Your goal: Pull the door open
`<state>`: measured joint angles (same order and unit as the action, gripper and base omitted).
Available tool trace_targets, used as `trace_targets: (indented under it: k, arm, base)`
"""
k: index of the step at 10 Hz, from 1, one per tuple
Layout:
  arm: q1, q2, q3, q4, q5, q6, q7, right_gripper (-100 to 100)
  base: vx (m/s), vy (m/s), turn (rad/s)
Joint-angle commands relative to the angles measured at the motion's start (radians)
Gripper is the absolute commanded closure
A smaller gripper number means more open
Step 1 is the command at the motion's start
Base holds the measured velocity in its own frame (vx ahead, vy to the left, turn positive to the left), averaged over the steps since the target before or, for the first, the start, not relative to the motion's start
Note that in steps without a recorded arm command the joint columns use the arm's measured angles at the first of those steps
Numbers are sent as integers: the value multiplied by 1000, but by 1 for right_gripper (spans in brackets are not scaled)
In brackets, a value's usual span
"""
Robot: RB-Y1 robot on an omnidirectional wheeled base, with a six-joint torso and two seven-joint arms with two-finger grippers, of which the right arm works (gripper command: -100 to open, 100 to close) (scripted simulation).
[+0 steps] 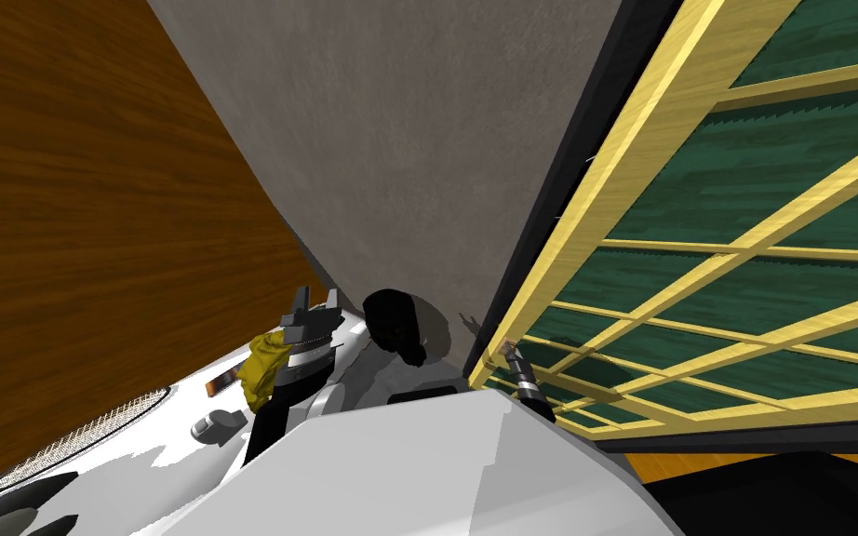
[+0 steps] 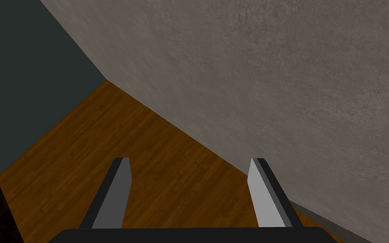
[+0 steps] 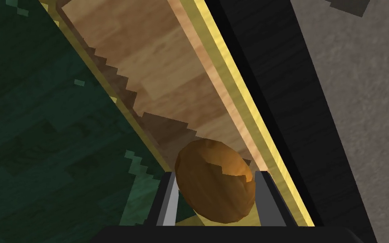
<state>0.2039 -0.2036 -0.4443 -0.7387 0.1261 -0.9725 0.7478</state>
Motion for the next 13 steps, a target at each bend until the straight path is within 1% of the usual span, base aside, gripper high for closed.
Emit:
trace_targets:
  k: [1, 2, 3, 4, 5, 6, 7, 8, 9, 10, 11, 12, 13]
  arm:
    - [-1, 3, 8, 3, -6, 1, -39, 100]
    - [-5, 1, 17, 6, -17, 2, -73, 100]
    - [-5, 1, 17, 6, -17, 2, -79, 100]
    - [-9, -1, 26, 8, -29, 3, -119, 100]
    - [-14, -2, 35, 11, -40, 4, -144, 100]
    - [-14, -2, 35, 11, -40, 4, -160, 100]
    - [-18, -4, 45, 14, -53, 5, -194, 100]
    - [-18, -4, 45, 14, -53, 5, -201, 100]
    - [-23, -6, 55, 17, -66, 6, -240, 100]
    - [-28, -8, 66, 20, -79, 7, -265, 100]
    - [-28, -8, 66, 20, -79, 7, -283, 100]
    - [-33, -10, 76, 23, -92, 8, -318, 100]
    - [-33, -10, 76, 23, -92, 8, -325, 100]
  base:
    - [-33, -8, 15]
    - [-30, -8, 15]
    - [-25, -6, 8]
    - [-33, -8, 10]
    - [-49, -11, 18]
    - [-34, -8, 13]
    - [-33, -8, 18]
    - [-28, -8, 14]
    - [-33, -14, 12]
    - [-47, -21, 28]
    - [-40, -12, 18]
    - [-36, -6, 16]
    - [-31, -7, 9]
